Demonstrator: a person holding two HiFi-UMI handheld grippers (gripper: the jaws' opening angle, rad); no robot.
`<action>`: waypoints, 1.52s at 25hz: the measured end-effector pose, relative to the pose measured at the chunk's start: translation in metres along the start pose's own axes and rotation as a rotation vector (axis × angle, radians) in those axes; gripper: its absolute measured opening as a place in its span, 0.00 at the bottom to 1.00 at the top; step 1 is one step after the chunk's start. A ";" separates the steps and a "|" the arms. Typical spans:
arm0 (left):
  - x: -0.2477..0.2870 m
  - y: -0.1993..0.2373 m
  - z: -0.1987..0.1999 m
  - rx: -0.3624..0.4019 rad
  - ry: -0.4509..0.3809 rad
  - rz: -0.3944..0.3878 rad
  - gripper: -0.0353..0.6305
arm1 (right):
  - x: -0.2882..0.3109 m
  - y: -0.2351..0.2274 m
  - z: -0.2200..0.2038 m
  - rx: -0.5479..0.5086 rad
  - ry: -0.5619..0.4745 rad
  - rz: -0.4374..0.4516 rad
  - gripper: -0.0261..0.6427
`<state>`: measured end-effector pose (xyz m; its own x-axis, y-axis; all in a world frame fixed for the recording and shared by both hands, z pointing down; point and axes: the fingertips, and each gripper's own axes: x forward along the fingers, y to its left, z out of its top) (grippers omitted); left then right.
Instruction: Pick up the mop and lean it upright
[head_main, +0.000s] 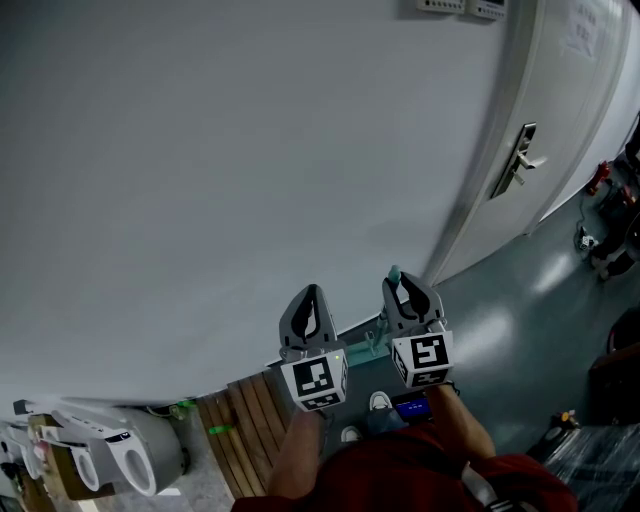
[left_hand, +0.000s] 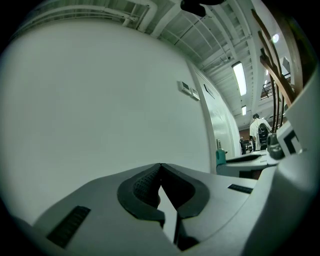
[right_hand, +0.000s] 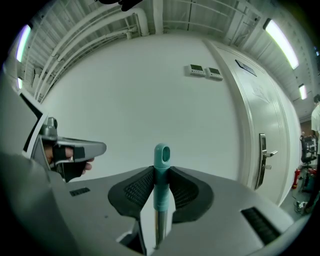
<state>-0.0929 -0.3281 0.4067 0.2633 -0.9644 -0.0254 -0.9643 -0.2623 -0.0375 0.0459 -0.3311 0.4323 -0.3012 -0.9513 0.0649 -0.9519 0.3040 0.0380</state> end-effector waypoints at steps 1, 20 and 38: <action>-0.001 0.000 0.002 0.004 -0.005 -0.001 0.07 | -0.002 -0.001 0.011 0.000 -0.006 -0.001 0.20; -0.013 0.010 0.026 -0.019 -0.064 0.057 0.07 | -0.015 0.001 0.060 -0.011 -0.059 -0.003 0.20; -0.012 0.003 0.026 -0.023 -0.056 0.033 0.07 | -0.016 -0.001 0.061 -0.004 -0.060 0.001 0.20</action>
<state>-0.0983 -0.3166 0.3804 0.2318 -0.9693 -0.0825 -0.9727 -0.2315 -0.0129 0.0485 -0.3193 0.3703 -0.3047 -0.9524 0.0054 -0.9516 0.3046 0.0416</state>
